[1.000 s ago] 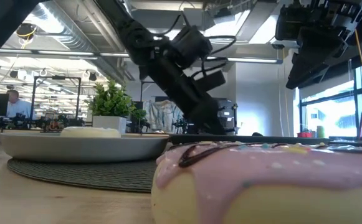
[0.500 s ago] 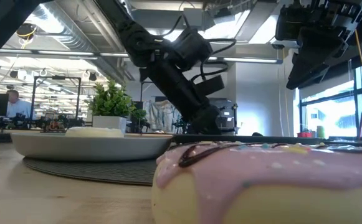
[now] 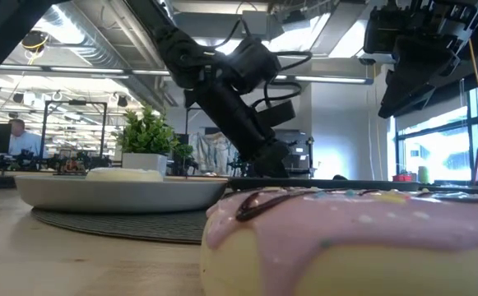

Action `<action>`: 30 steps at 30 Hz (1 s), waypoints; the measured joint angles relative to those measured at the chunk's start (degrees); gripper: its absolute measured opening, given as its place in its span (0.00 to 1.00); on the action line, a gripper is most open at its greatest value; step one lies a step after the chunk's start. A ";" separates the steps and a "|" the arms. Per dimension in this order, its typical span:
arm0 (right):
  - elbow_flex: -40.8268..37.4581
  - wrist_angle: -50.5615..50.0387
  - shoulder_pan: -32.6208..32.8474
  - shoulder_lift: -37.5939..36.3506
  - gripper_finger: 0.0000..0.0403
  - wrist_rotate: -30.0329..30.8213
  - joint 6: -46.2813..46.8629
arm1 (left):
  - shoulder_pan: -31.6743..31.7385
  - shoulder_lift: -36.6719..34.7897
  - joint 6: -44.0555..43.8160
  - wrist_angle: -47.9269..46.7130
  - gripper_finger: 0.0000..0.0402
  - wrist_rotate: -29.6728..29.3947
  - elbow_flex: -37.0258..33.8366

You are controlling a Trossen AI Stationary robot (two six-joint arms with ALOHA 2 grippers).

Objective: Pick & Place donuts
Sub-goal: Put the large green donut on the gray plate

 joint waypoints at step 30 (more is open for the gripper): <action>0.00 -0.37 0.00 0.02 0.27 0.04 0.73 | -30.12 -20.73 -30.68 -41.34 0.01 -17.35 -1.20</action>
